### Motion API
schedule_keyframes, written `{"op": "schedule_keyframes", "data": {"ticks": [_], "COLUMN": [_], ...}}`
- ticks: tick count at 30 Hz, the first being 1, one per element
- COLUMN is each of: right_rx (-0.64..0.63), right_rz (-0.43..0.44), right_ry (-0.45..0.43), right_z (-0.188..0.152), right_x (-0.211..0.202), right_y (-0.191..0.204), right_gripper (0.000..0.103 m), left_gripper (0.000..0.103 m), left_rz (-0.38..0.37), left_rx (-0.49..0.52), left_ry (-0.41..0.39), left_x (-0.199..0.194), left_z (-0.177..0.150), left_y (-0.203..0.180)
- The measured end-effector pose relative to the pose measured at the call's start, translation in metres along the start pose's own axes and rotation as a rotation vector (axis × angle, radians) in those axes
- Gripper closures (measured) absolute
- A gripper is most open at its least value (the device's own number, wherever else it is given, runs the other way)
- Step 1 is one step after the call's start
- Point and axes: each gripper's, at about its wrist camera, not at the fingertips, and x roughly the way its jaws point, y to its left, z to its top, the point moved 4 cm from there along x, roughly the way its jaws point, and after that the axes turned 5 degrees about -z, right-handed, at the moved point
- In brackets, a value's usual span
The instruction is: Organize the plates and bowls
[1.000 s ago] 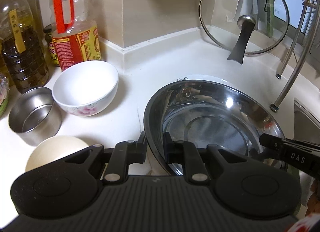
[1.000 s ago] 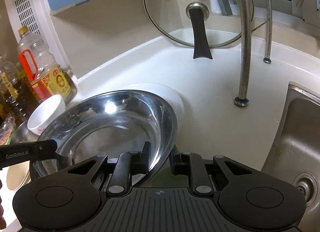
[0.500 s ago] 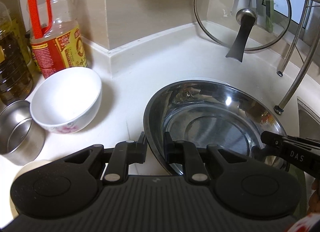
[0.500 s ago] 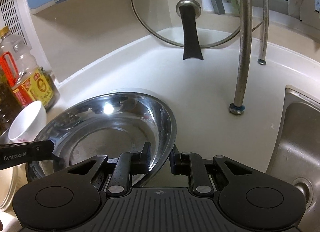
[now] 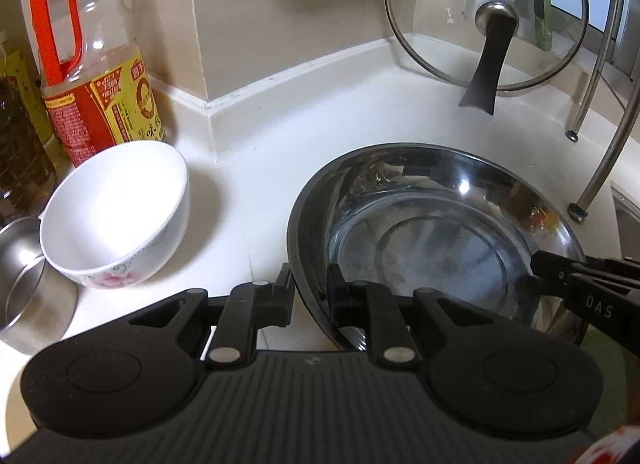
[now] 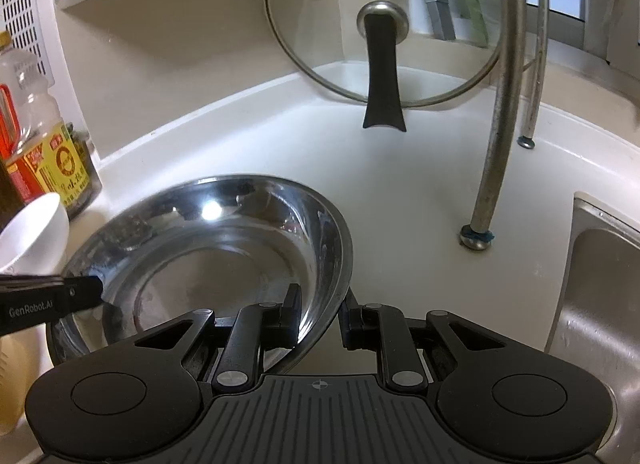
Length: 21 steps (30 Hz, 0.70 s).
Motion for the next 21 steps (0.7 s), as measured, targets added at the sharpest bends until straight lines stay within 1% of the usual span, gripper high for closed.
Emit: {"op": "schedule_keyframes", "data": {"ticks": [5,12,13,14,16,18,21], "right_rx": [-0.015,0.021,0.023,0.025,0.030,0.042,0.055], "right_rz": [0.009,0.043,0.042,0.039,0.041,0.048,0.062], "right_ry": [0.024,0.040,0.036,0.031,0.021,0.009,-0.004], "right_z": [0.000,0.003,0.003,0.004,0.005,0.006,0.007], "right_x": [0.008,0.006,0.005,0.003,0.000,-0.005,-0.015], "right_y": [0.002,-0.003,-0.003,-0.004,-0.006,-0.007,-0.009], "right_gripper": [0.084,0.083,0.080,0.072,0.063,0.062,0.061], "left_gripper": [0.088,0.087,0.087,0.086,0.084,0.080,0.078], "left_rz": [0.005,-0.012,-0.012,-0.011,-0.008,-0.009,0.000], "left_rx": [0.004,-0.023,-0.023,-0.023,-0.026,-0.024,-0.014], "left_ry": [0.006,0.019,0.018,0.018,0.014,0.005,-0.014], "left_x": [0.008,0.005,0.005,0.004,0.003,-0.001,-0.006], "left_z": [0.003,0.003,0.003,0.003,0.004,0.005,0.007], "left_y": [0.001,0.001,0.001,0.001,0.001,0.000,-0.002]}}
